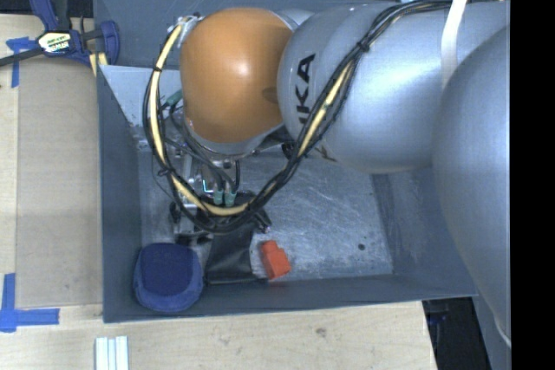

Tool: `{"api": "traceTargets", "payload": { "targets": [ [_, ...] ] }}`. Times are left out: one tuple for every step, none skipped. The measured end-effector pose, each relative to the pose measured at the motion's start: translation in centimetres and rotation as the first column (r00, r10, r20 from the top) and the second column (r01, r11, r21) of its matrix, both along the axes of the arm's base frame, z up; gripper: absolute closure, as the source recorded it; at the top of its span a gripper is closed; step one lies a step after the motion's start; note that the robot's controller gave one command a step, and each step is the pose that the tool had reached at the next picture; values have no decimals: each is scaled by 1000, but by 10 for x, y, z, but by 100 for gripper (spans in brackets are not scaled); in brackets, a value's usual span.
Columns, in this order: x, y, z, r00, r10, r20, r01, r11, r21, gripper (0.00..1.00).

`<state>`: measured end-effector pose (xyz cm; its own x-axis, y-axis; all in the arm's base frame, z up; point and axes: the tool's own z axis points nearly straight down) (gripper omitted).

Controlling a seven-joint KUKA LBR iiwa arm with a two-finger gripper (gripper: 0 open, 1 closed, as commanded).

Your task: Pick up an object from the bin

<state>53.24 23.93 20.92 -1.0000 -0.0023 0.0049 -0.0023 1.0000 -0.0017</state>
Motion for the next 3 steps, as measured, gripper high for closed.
{"api": "traceTargets", "payload": {
  "targets": [
    [19,-106,-56,970,243,3,-243,970,-1,0],
    [20,-93,-141,975,222,-17,-222,975,-4,0],
    [21,-91,-136,975,221,-11,-221,975,0,100]
  ]
}}
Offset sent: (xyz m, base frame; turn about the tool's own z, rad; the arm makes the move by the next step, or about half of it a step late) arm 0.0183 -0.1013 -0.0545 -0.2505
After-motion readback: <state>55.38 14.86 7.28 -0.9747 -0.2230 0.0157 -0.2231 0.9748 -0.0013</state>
